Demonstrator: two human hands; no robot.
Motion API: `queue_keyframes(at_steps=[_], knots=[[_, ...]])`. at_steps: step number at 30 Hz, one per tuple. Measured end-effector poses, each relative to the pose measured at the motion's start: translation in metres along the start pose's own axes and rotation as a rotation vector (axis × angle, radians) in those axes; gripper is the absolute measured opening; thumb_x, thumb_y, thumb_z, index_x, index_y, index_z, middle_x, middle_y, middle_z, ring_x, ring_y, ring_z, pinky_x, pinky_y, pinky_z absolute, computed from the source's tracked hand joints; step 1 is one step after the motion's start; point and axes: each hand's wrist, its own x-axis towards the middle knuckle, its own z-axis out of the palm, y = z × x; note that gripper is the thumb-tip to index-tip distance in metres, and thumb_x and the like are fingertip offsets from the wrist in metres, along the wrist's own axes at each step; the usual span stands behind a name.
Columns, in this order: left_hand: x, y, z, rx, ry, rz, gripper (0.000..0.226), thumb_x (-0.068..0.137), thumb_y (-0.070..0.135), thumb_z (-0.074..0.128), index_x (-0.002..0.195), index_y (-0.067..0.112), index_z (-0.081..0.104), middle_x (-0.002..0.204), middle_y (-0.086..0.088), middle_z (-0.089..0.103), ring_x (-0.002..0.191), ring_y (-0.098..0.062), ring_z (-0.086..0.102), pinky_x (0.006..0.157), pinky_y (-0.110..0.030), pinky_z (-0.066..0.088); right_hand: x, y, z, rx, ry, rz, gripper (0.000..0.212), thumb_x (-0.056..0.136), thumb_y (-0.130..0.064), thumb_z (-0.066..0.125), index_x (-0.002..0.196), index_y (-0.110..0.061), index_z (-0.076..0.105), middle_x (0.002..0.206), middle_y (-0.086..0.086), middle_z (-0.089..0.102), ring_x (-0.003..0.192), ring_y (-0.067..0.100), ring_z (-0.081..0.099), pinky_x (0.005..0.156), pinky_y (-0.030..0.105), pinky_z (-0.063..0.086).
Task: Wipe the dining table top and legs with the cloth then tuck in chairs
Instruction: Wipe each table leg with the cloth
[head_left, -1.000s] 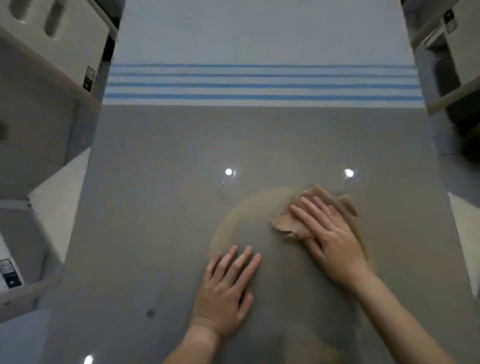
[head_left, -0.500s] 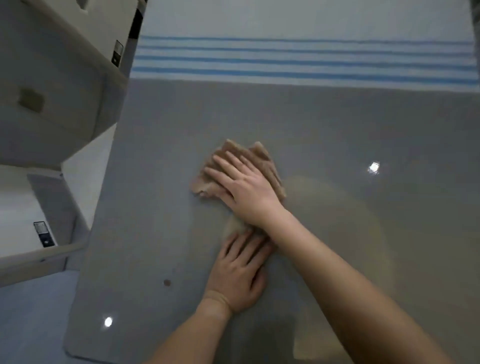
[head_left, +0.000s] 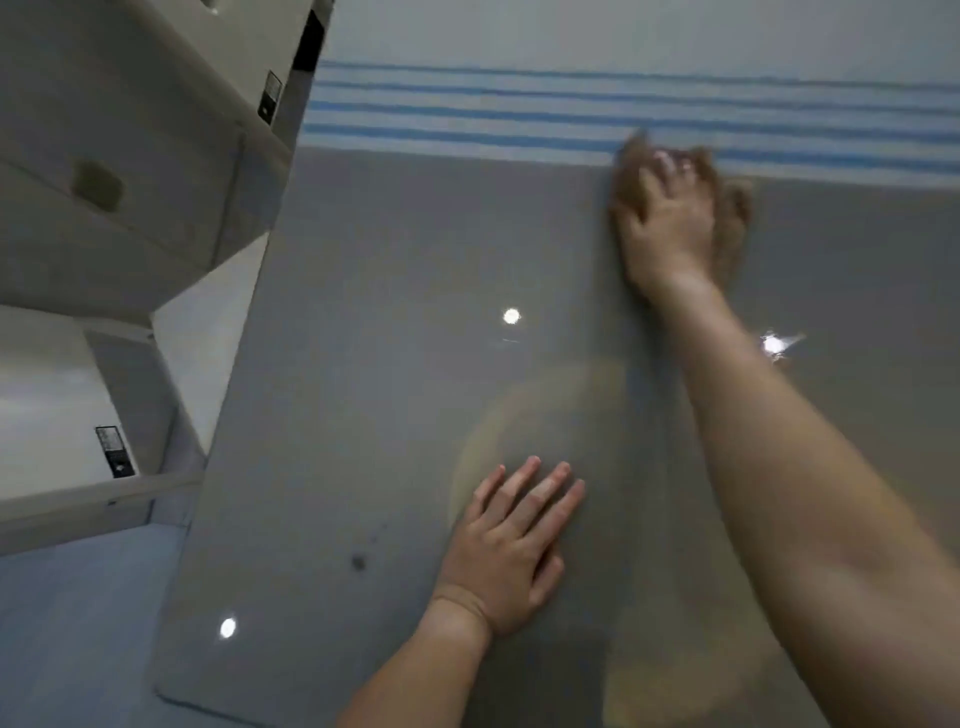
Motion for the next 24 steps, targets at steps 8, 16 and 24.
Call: queue_keyframes(at_steps=[8,16,24], knots=[[0.001,0.001,0.005,0.016,0.068,0.002,0.063,0.077,0.033,0.052,0.139,0.027,0.045,0.143,0.003,0.047,0.133,-0.022,0.038,0.113,-0.041,0.025,-0.179,0.002,-0.004,0.105,-0.172,-0.503,0.048,0.094,-0.039,0.051,0.14,-0.026,0.049,0.15,0.0,0.042,0.142,0.022,0.033,0.119,0.035,0.019],[0.0,0.004,0.001,-0.002,0.088,-0.015,0.06,0.08,0.031,0.046,0.14,0.026,0.044,0.147,0.005,0.043,0.138,-0.02,0.032,0.114,-0.042,0.024,-0.163,0.192,-0.08,0.013,0.062,0.384,0.063,0.091,-0.044,0.038,0.145,-0.013,0.04,0.154,0.011,0.034,0.143,0.032,0.027,0.119,0.039,0.017],[-0.002,0.005,-0.001,0.031,0.044,-0.014,0.062,0.08,0.033,0.045,0.142,0.027,0.04,0.148,0.003,0.04,0.138,-0.021,0.03,0.114,-0.04,0.019,-0.42,-0.009,-0.024,0.073,-0.139,0.041,0.062,0.087,-0.033,0.053,0.147,-0.027,0.039,0.156,0.0,0.032,0.146,0.024,0.024,0.12,0.04,0.016]])
